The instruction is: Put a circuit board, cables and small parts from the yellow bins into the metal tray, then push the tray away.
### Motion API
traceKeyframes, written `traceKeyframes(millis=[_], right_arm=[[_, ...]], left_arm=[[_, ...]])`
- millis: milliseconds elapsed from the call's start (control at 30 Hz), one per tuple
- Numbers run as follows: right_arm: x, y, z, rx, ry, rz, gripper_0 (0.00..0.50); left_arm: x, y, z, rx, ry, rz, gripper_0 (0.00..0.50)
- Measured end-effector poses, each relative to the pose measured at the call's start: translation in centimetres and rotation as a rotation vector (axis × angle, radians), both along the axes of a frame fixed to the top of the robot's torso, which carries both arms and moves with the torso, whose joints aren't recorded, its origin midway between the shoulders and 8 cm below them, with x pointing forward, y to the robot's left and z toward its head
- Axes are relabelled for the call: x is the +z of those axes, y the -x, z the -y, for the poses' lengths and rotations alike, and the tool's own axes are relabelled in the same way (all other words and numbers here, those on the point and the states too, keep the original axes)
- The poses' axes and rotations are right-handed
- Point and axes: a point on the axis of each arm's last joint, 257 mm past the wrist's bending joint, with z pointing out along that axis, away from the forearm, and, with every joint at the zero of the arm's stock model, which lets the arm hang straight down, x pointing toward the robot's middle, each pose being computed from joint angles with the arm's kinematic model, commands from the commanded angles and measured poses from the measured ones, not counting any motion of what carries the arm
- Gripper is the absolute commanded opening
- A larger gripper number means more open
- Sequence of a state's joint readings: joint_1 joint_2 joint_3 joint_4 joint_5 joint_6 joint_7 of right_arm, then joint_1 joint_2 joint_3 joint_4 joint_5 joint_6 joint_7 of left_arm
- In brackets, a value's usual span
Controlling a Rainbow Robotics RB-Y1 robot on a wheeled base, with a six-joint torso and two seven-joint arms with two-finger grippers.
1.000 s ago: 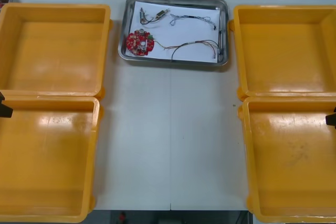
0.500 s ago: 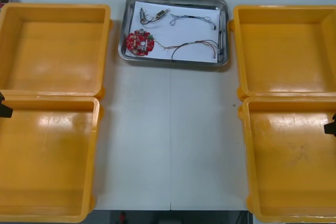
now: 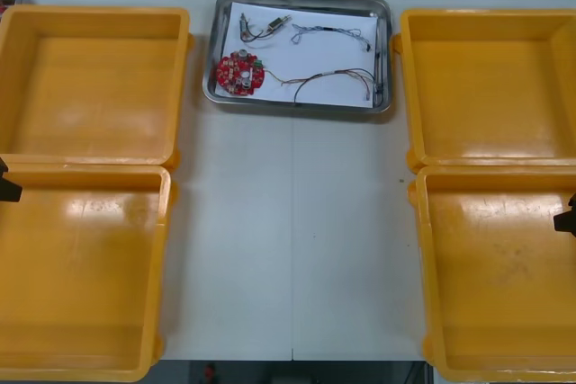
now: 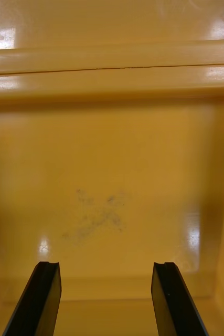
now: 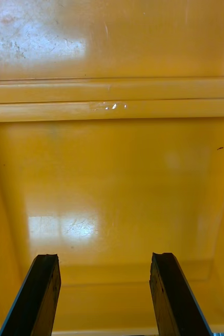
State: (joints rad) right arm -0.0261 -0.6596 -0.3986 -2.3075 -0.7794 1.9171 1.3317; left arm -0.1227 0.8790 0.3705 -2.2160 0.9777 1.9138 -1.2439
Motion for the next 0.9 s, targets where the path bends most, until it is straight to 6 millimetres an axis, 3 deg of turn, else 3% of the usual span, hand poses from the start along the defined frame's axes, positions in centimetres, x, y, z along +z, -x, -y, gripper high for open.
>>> traceKeyframes(millis=[900], right_arm=[[0.0, 0.0, -0.02, 0.0, 0.0, 0.0, 0.5]], left_arm=[[0.0, 0.0, 0.0, 0.0, 0.0, 0.0, 0.5]])
